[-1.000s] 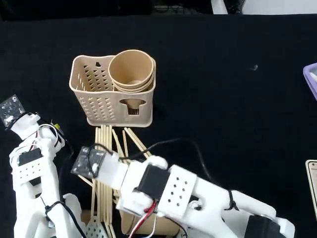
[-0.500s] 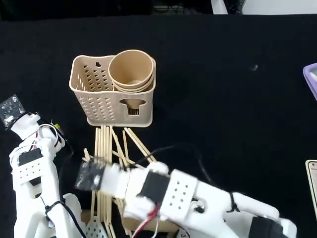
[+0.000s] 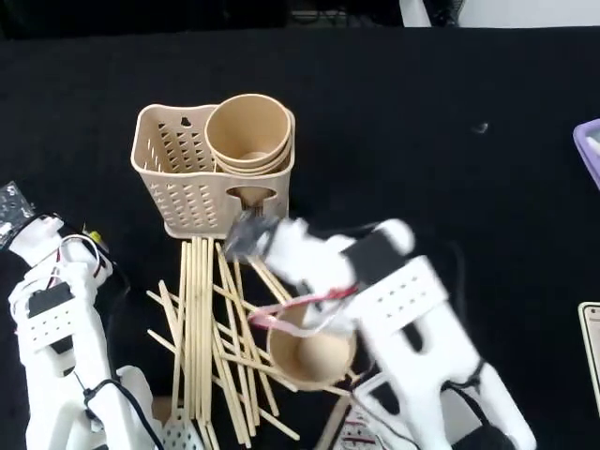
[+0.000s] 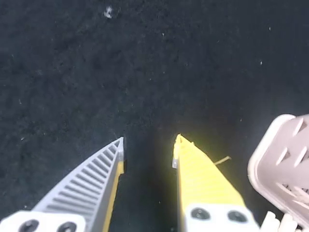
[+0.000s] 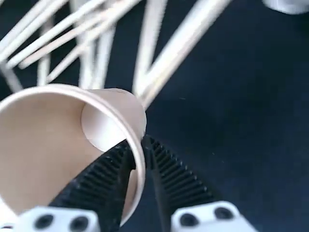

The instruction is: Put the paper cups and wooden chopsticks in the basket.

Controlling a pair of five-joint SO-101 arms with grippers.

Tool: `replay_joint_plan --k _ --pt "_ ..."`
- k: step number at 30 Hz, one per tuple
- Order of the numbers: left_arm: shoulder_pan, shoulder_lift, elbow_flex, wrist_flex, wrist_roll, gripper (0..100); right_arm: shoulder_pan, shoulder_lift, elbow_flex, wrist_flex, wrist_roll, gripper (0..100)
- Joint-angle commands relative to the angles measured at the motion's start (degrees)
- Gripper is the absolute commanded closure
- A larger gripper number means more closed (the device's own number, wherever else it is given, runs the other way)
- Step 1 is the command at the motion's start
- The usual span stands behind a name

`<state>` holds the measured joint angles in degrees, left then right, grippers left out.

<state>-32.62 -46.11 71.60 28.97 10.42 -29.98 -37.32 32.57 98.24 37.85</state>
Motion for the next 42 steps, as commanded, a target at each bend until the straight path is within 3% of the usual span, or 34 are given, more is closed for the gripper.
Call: replay_joint_plan --k 1,4,8,15,18,23,32,42 --pt "-0.57 -1.23 -0.31 -1.32 0.09 83 12.57 -1.36 -9.10 0.62 0.26 98.8" --pt "-0.48 -1.23 0.04 -2.37 0.09 83 16.79 -1.36 -15.60 0.97 -1.67 98.8" --pt "-0.40 -1.23 0.04 -2.37 0.18 83 17.23 -1.01 -30.37 2.29 -7.74 98.8" --pt "-0.40 -1.23 0.04 -2.37 0.09 83 5.63 2.15 -57.19 -1.67 -20.48 98.8" --pt "-0.57 -1.23 0.04 -2.37 0.09 83 4.40 7.60 -62.81 -7.38 -23.30 98.8" --pt "-0.66 -1.23 0.04 -2.29 0.09 83 4.40 17.98 -68.70 -14.86 -26.29 98.8" --pt "-0.66 -1.23 0.04 -2.37 0.09 83 6.59 33.63 -70.99 -14.59 -26.02 98.8" --pt "-0.66 -1.23 0.04 -2.37 0.09 83 6.68 38.81 -75.47 -9.58 -25.93 98.6"
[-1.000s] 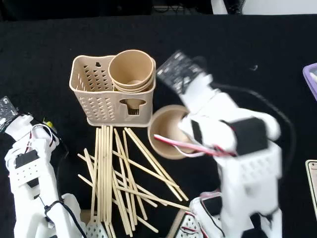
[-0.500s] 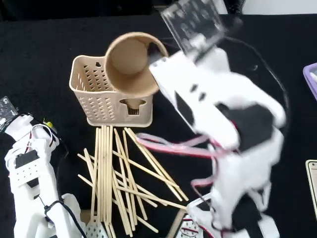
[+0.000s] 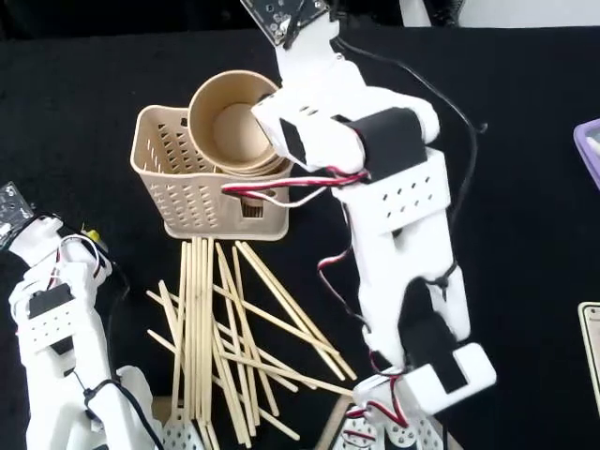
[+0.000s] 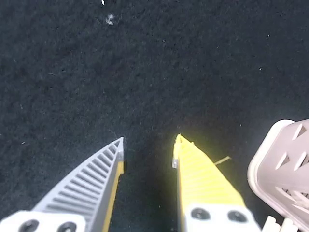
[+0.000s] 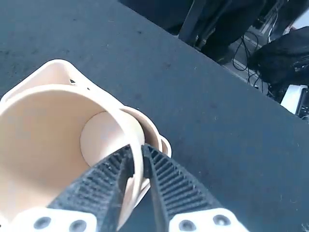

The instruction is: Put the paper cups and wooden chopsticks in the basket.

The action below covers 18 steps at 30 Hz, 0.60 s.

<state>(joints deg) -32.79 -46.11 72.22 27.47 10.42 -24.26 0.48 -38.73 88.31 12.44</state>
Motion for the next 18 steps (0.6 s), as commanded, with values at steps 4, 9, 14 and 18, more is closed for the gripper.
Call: replay_joint_plan --k 4,9,14,18 --pt "-0.48 -1.23 -0.57 -0.88 0.09 83 0.97 3.30 -6.55 0.35 -0.88 93.7" --pt "-0.48 -1.23 -0.57 -0.70 0.09 83 1.14 7.87 -8.66 -1.67 -0.79 80.4" --pt "-0.48 -1.23 -0.57 -0.62 0.09 83 1.67 9.89 -8.57 -2.90 -0.97 80.1" --pt "-0.48 -1.23 -0.57 -0.79 0.09 83 1.14 9.89 -8.57 3.34 -0.88 80.1"
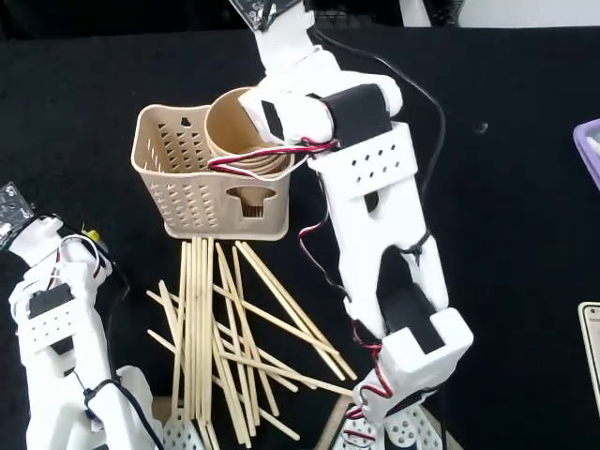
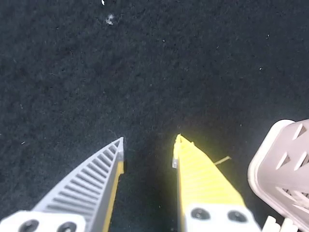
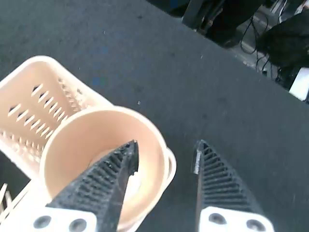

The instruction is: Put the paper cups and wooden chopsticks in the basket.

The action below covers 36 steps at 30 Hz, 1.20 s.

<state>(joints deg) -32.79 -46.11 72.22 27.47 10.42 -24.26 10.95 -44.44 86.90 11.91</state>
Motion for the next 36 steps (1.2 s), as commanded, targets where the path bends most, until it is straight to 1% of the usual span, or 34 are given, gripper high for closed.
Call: replay_joint_plan --k 1,5,10,12,16,17,19,22,23,24,27,30,31,34,36 --pt "-0.48 -1.23 -0.57 -0.79 0.09 83 0.53 -0.57 -2.86 6.68 0.00 80.0" --pt "-0.48 -1.23 -0.57 -0.88 0.09 83 -0.53 -1.63 -2.95 11.25 0.09 80.0" --pt "-0.48 -1.23 -0.57 -0.88 0.09 83 -3.16 -7.78 -1.10 12.04 2.02 80.0" --pt "-0.48 -1.23 -0.57 -0.88 0.09 83 -4.04 -9.63 1.36 11.16 2.11 80.0" --pt "-0.48 -1.23 -0.57 -0.70 0.09 83 -4.13 -13.85 4.70 5.54 1.41 80.1" --pt "-0.48 -1.23 -0.57 -0.70 0.09 83 -4.13 -15.08 4.97 4.40 0.26 80.2" --pt "-0.57 -1.23 -0.57 -0.62 0.09 83 -4.22 -17.54 4.97 2.90 -2.90 84.0" --pt "-0.57 -1.23 -0.57 -0.53 0.09 83 -5.89 -22.29 5.14 1.23 -3.16 98.7" --pt "-0.57 -1.23 -0.57 -0.53 0.09 83 -6.15 -23.69 5.93 0.62 -3.16 98.7" --pt "-0.57 -1.23 -0.57 -0.53 0.09 83 -6.59 -25.01 7.43 -0.35 -3.16 96.2" --pt "-0.57 -1.23 -0.57 -0.53 0.09 83 -6.59 -28.35 15.78 -4.13 -3.25 94.6" --pt "-0.57 -1.23 -0.57 -0.53 0.09 83 -6.68 -34.33 27.21 -9.23 -3.08 98.2" --pt "-0.57 -1.23 -0.57 -0.53 0.09 83 -6.68 -37.14 31.87 -12.48 -3.08 98.9" --pt "-0.57 -1.23 -0.57 -0.70 0.09 83 -6.24 -45.49 46.02 -24.62 -3.16 96.9" --pt "-0.57 -1.23 -0.57 -0.70 0.09 83 -5.80 -47.96 54.55 -32.97 -3.52 95.0"
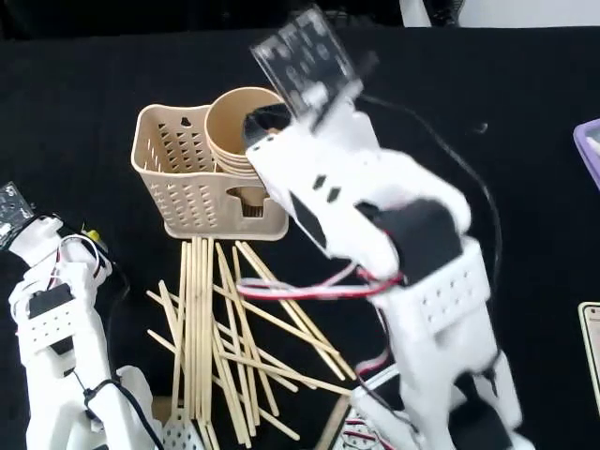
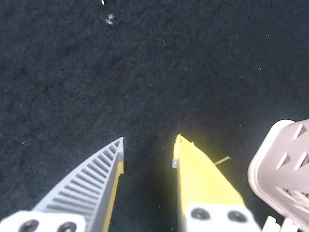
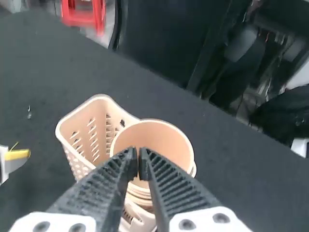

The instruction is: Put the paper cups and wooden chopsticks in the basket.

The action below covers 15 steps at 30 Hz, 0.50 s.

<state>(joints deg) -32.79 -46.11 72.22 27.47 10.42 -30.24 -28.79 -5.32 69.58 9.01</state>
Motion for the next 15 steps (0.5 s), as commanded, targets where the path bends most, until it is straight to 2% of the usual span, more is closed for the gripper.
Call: replay_joint_plan --k 1,5,11,15 --pt "-0.57 -1.23 -0.57 -0.70 0.09 83 0.53 -8.31 18.42 -19.16 -0.70 93.3" --pt "-0.57 -1.23 -0.57 -0.70 0.09 83 0.53 -4.70 27.21 -32.53 -0.70 87.6" --pt "-0.57 -1.23 -0.57 -0.79 0.09 83 0.97 1.01 36.62 -54.33 -0.70 87.5" --pt "-0.57 -1.23 -0.57 -0.88 0.09 83 1.05 2.68 44.26 -61.80 -0.70 87.5"
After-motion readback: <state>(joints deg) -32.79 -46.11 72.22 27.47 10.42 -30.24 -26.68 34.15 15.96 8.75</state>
